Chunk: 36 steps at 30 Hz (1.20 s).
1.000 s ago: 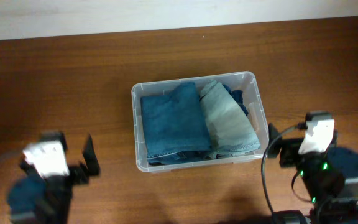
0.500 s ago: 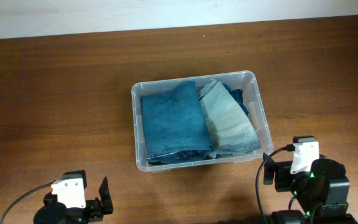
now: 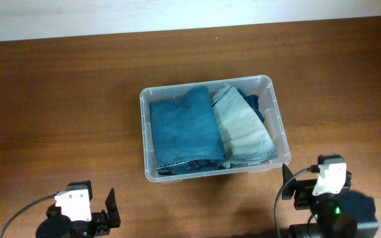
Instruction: Pack container
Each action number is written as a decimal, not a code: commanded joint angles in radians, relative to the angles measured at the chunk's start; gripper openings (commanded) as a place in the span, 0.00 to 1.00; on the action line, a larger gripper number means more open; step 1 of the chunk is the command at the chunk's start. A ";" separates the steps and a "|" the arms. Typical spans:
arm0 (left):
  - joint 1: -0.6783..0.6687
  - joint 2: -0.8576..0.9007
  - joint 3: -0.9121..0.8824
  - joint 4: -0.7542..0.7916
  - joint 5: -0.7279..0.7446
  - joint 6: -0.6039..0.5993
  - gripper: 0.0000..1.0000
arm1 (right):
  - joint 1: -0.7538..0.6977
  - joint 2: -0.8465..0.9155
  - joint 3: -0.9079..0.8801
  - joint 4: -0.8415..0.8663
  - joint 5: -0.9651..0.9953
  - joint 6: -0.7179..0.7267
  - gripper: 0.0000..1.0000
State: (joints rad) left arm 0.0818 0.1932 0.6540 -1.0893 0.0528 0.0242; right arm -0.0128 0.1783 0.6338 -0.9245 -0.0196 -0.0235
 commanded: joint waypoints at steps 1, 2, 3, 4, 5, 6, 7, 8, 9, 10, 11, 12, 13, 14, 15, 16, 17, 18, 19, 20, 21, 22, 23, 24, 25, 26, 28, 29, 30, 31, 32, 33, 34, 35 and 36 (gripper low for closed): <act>0.002 -0.008 -0.001 0.005 0.010 0.015 0.99 | -0.001 -0.143 -0.145 0.114 -0.043 0.001 0.98; 0.002 -0.008 -0.001 0.005 0.010 0.015 0.99 | -0.001 -0.174 -0.232 0.232 -0.056 0.001 0.98; 0.002 -0.008 -0.001 0.005 0.010 0.015 0.99 | 0.000 -0.169 -0.277 0.312 -0.058 0.001 0.98; 0.002 -0.008 -0.001 0.005 0.010 0.015 0.99 | -0.001 -0.167 -0.335 0.415 -0.063 0.001 0.98; 0.002 -0.008 -0.001 0.005 0.010 0.015 0.99 | -0.001 -0.168 -0.376 0.486 -0.062 0.000 0.99; 0.002 -0.008 -0.001 0.005 0.010 0.015 0.99 | -0.001 -0.171 -0.441 0.603 -0.060 -0.011 0.98; 0.002 -0.008 -0.001 0.005 0.010 0.015 0.99 | -0.001 -0.174 -0.497 0.697 -0.059 -0.014 0.98; 0.002 -0.008 -0.001 0.005 0.010 0.015 0.99 | -0.001 -0.174 -0.540 0.766 -0.059 -0.014 0.99; 0.002 -0.008 -0.001 0.005 0.010 0.015 0.99 | -0.001 -0.174 -0.597 0.843 -0.059 -0.014 0.98; 0.002 -0.008 -0.001 0.005 0.010 0.015 0.99 | -0.001 -0.174 -0.634 0.861 -0.059 -0.014 0.99; 0.002 -0.007 -0.001 0.005 0.010 0.015 0.99 | 0.000 -0.165 -0.628 0.850 -0.048 -0.014 0.98; 0.002 -0.008 -0.001 0.005 0.010 0.015 0.99 | 0.000 -0.164 -0.623 0.860 -0.048 -0.014 0.98; 0.002 -0.008 -0.001 0.005 0.010 0.015 0.99 | 0.000 -0.163 -0.623 0.857 -0.051 -0.014 0.98; 0.002 -0.008 -0.001 0.005 0.010 0.015 0.99 | -0.001 -0.163 -0.623 0.854 -0.051 -0.014 0.98; 0.002 -0.008 -0.001 0.005 0.010 0.015 0.99 | -0.001 -0.163 -0.624 0.843 -0.048 -0.014 0.98; 0.002 -0.008 -0.001 0.005 0.010 0.015 0.99 | -0.001 -0.163 -0.624 0.843 -0.048 -0.014 0.98; 0.002 -0.008 -0.001 0.005 0.010 0.015 0.99 | -0.001 -0.163 -0.624 0.843 -0.048 -0.014 0.98; 0.002 -0.008 -0.001 0.005 0.010 0.015 0.99 | -0.001 -0.163 -0.624 0.843 -0.048 -0.014 0.99; 0.002 -0.008 -0.001 0.005 0.010 0.015 1.00 | -0.001 -0.163 -0.624 0.843 -0.048 -0.014 0.98; 0.002 -0.008 -0.001 0.005 0.010 0.015 0.99 | -0.001 -0.163 -0.624 0.843 -0.048 -0.014 0.99; 0.002 -0.007 -0.001 0.005 0.010 0.015 0.99 | -0.001 -0.163 -0.624 0.843 -0.048 -0.014 0.98; 0.002 -0.008 -0.001 0.005 0.010 0.015 1.00 | -0.001 -0.163 -0.624 0.843 -0.048 -0.014 0.98; 0.002 -0.008 -0.001 0.005 0.010 0.015 1.00 | -0.001 -0.163 -0.624 0.843 -0.048 -0.014 0.99; 0.002 -0.008 -0.001 0.005 0.010 0.015 0.99 | -0.001 -0.163 -0.624 0.843 -0.048 -0.014 0.99; 0.002 -0.008 -0.001 0.005 0.010 0.015 0.99 | -0.001 -0.163 -0.624 0.843 -0.048 -0.014 0.99; 0.002 -0.008 -0.001 0.005 0.010 0.015 0.99 | -0.001 -0.163 -0.624 0.843 -0.048 -0.014 0.98; 0.002 -0.008 -0.001 0.005 0.010 0.015 0.99 | -0.001 -0.163 -0.624 0.843 -0.048 -0.014 0.98; 0.002 -0.008 -0.001 0.005 0.010 0.015 0.99 | -0.001 -0.163 -0.624 0.843 -0.048 -0.014 0.98; 0.002 -0.008 -0.001 0.005 0.010 0.015 0.99 | -0.001 -0.163 -0.624 0.843 -0.048 -0.014 0.98; 0.002 -0.007 -0.001 0.005 0.010 0.015 0.99 | -0.001 -0.163 -0.624 0.843 -0.048 -0.014 0.98; 0.002 -0.008 -0.001 0.005 0.010 0.015 0.99 | -0.001 -0.163 -0.624 0.843 -0.048 -0.014 0.99; 0.002 -0.008 -0.001 0.005 0.010 0.015 1.00 | -0.001 -0.163 -0.624 0.843 -0.048 -0.014 0.98; 0.002 -0.008 -0.001 0.005 0.010 0.015 0.99 | -0.001 -0.163 -0.624 0.843 -0.048 -0.014 0.99; 0.002 -0.008 -0.001 0.005 0.010 0.015 0.99 | -0.001 -0.163 -0.624 0.843 -0.048 -0.014 0.98; 0.002 -0.008 -0.001 0.005 0.010 0.015 0.99 | -0.001 -0.163 -0.624 0.843 -0.048 -0.014 0.99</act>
State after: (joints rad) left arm 0.0818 0.1913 0.6525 -1.0885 0.0528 0.0242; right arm -0.0128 0.0242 0.0147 -0.0746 -0.0689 -0.0315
